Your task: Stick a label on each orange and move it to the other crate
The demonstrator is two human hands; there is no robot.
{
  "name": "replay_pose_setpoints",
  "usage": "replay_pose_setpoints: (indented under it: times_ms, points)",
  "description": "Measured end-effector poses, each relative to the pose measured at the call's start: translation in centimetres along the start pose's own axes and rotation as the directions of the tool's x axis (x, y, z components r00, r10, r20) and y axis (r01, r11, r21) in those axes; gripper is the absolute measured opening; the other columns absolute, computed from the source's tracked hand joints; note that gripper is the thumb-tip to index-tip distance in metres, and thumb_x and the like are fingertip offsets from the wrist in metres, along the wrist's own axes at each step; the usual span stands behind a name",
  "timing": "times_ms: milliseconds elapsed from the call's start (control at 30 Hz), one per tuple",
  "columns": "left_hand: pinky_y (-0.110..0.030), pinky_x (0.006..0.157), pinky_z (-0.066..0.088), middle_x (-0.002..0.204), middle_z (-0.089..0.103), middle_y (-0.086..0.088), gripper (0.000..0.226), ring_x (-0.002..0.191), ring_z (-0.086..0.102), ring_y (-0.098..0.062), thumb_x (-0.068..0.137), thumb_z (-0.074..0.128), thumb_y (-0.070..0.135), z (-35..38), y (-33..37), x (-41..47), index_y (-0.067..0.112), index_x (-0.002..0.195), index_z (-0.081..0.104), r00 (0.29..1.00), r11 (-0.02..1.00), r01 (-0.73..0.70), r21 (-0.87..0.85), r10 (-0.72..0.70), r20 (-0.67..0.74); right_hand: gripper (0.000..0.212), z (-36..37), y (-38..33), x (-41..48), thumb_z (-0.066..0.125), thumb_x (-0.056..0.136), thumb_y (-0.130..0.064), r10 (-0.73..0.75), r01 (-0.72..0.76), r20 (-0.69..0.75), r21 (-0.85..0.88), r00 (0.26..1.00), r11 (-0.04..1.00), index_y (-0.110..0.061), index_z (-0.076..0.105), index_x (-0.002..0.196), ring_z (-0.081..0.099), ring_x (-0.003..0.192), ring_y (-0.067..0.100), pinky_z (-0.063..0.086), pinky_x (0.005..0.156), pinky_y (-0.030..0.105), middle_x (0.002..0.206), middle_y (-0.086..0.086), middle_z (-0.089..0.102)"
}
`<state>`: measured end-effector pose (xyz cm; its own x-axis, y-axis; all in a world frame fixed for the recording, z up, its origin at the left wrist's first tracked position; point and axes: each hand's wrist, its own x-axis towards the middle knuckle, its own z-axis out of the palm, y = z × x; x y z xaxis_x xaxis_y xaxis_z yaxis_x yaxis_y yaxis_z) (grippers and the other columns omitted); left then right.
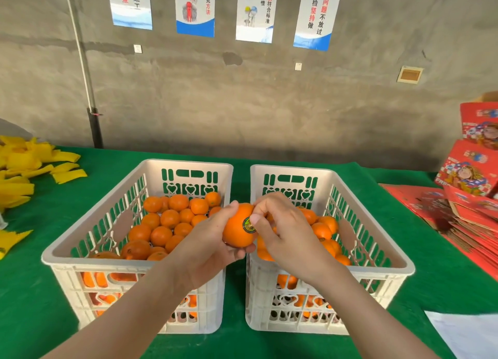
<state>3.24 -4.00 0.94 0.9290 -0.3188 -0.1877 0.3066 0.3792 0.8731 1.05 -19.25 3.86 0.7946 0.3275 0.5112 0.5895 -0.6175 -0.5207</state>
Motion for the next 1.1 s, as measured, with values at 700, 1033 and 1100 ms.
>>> replay_pose_setpoints:
  times_ms: [700,1033,1100]
  points:
    - [-0.041,0.083,0.056,0.108,0.07,-0.013,0.044,0.098,0.067,-0.031,0.083,0.053,0.043,0.8,-3.5,-0.1,0.018,0.118,0.058,0.997,0.987,-0.08,0.138,0.082,-0.008,0.076,3.3,4.2,-4.3,0.068,0.067,-0.063,0.222,-0.255,0.129,0.381,0.966,0.889,-0.048,0.028,0.13,0.04,0.113,-0.015,0.041,0.086,0.005,0.122,-0.032,0.04]
    - [-0.012,0.075,0.048,0.087,0.063,0.008,0.014,0.089,0.064,-0.014,0.1,0.042,0.014,4.2,-4.4,9.5,0.019,0.099,0.055,0.879,0.539,-0.251,0.804,0.475,-0.044,0.071,-0.6,12.5,1.9,0.082,0.064,-0.019,0.418,-0.324,-0.19,0.387,0.888,0.863,-0.042,0.038,0.114,0.051,0.097,-0.005,0.043,0.07,0.007,0.105,-0.028,0.044]
    - [-0.009,0.069,0.043,0.097,0.063,0.005,0.019,0.085,0.058,-0.009,0.099,0.042,0.013,4.1,-5.7,11.2,0.015,0.111,0.056,0.896,0.192,-0.194,0.962,0.433,0.094,0.075,-1.5,16.5,4.4,0.081,0.067,-0.011,0.562,-0.491,-0.151,0.34,0.813,0.802,-0.028,0.037,0.126,0.049,0.098,0.008,0.044,0.076,0.02,0.108,-0.01,0.045]
